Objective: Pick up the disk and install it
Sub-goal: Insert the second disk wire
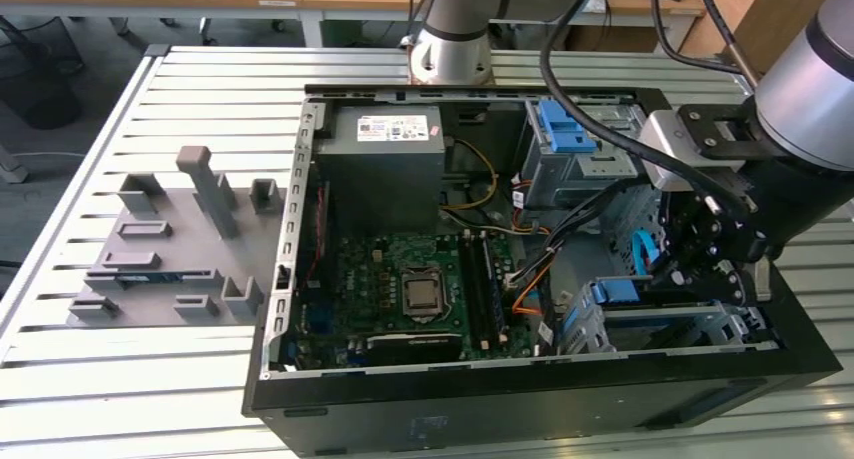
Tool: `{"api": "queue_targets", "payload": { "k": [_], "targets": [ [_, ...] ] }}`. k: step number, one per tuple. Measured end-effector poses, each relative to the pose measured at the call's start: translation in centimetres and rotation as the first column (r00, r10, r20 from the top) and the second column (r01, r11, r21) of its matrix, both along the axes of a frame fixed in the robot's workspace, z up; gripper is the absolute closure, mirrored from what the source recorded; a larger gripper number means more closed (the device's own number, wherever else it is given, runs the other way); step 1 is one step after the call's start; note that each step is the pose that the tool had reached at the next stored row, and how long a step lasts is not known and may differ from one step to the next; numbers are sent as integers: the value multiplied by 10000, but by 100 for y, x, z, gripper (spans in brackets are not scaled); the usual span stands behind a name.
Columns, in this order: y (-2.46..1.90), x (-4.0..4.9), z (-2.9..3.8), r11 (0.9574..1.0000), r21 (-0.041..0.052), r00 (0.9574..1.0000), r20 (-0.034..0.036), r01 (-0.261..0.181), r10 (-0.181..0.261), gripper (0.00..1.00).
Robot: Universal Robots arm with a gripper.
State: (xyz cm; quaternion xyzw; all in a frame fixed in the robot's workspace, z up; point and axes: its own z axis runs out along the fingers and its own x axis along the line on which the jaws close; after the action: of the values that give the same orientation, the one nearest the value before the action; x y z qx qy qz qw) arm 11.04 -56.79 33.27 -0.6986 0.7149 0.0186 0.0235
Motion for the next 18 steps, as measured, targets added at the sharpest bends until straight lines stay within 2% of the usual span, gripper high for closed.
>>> {"api": "queue_targets", "payload": {
  "k": [15, 16, 17, 18],
  "targets": [
    [1, 19, -56, 10000, 14, 10000, -4, 0, 0, 84],
    [0, 19, -57, 10000, 24, 10000, -5, 0, 0, 83],
    [0, 19, -45, 10000, 20, 10000, -6, -1, 1, 77],
    [0, 19, -28, 10000, 14, 10000, -5, -1, 1, 77]
  ]
}}
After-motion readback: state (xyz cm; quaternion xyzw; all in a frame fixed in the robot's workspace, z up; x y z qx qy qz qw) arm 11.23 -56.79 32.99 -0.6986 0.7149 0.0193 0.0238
